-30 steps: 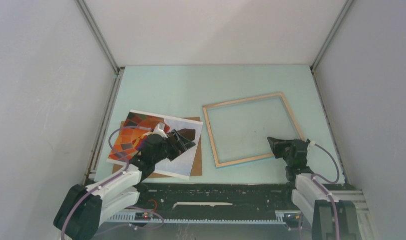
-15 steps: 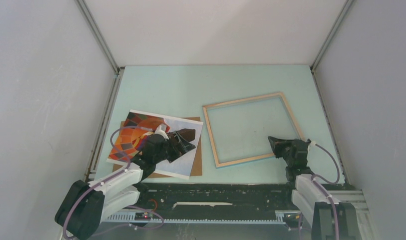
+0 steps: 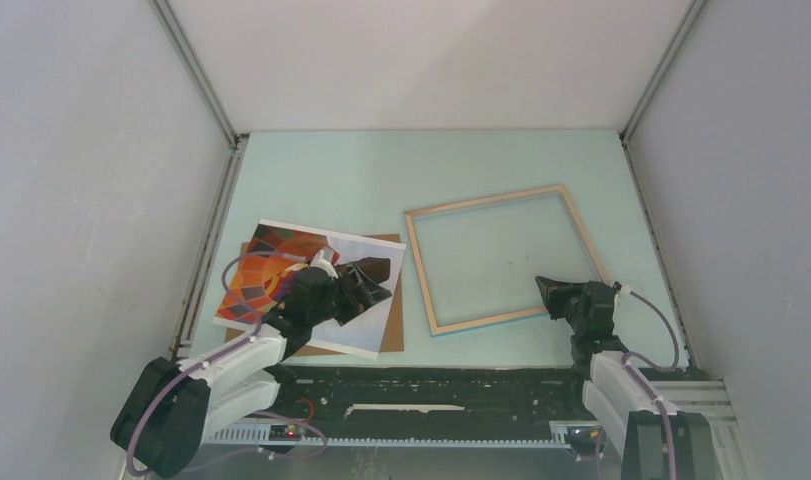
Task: Put the photo into the frame
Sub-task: Place the photo frame item in the photo frame.
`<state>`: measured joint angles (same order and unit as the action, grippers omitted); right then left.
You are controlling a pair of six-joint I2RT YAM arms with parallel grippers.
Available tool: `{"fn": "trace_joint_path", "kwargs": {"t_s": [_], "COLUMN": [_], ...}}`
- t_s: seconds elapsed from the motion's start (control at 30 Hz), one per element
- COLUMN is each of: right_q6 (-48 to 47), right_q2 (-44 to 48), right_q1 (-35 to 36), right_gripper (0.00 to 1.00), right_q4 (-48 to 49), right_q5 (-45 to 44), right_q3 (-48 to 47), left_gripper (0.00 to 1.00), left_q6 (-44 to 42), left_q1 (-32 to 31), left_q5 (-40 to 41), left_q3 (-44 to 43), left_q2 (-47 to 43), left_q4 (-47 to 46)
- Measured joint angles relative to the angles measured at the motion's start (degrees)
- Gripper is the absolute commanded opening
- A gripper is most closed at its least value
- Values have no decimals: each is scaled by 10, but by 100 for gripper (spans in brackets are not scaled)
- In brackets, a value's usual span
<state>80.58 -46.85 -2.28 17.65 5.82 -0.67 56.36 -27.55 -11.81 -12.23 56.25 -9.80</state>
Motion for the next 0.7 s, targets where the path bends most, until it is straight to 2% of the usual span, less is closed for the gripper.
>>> {"fn": "trace_joint_path", "kwargs": {"t_s": [0.37, 0.7], "right_q6": [2, 6], "right_q2": [6, 8], "right_q1": [5, 16], "right_gripper": [0, 0], "right_q4": [-7, -11], "right_q5": [0, 0], "right_q3": [0, 0], "left_gripper": [100, 87], "left_q6": [0, 2], "left_q1": [-2, -17], "left_q5": [-6, -10], "left_q3": [-9, -28], "left_q2": [20, 59], "left_q4": [-12, -36]}}
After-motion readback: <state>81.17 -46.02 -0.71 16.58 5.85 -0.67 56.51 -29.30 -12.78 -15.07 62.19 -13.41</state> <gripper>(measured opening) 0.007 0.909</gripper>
